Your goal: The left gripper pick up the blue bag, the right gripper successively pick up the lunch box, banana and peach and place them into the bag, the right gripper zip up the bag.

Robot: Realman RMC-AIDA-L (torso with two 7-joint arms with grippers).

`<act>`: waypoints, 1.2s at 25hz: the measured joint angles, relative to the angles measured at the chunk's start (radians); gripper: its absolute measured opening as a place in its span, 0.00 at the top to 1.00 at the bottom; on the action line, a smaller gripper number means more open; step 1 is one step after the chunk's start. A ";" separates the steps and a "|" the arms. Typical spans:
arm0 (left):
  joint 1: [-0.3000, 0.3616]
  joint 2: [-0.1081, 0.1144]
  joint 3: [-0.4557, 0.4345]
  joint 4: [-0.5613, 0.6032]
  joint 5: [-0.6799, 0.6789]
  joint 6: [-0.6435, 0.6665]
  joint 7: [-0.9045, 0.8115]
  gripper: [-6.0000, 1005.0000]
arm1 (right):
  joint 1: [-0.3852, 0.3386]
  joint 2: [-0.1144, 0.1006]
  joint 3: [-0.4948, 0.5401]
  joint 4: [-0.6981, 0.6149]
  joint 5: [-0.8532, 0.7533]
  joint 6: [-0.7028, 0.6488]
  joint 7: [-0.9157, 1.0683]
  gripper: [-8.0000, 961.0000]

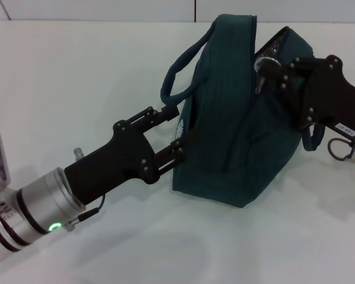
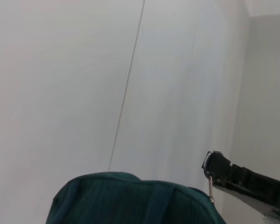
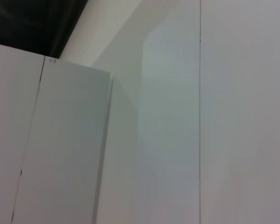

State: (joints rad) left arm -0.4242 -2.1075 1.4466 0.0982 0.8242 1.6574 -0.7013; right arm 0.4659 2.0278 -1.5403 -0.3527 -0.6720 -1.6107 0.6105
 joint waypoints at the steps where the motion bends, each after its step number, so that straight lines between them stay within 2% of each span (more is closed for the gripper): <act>1: -0.005 0.000 0.000 0.000 0.000 -0.002 -0.012 0.55 | 0.000 0.000 -0.018 0.000 0.017 0.000 0.000 0.98; 5: -0.014 0.000 -0.001 -0.001 -0.012 -0.005 -0.038 0.39 | 0.001 0.000 -0.054 0.000 0.053 0.005 -0.007 0.98; 10: -0.036 0.000 0.002 -0.007 -0.026 -0.010 -0.051 0.33 | 0.000 0.000 -0.058 -0.001 0.058 0.007 -0.008 0.98; 19: -0.089 0.000 0.073 -0.008 -0.034 -0.034 -0.090 0.33 | -0.003 0.000 -0.059 0.001 0.064 0.007 -0.011 0.98; 30: -0.090 0.000 0.134 -0.002 -0.154 -0.060 -0.126 0.34 | -0.012 0.000 -0.058 0.004 0.065 0.001 -0.010 0.98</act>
State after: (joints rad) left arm -0.5145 -2.1077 1.5805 0.0967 0.6703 1.5973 -0.8272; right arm 0.4534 2.0278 -1.5983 -0.3482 -0.6070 -1.6099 0.6000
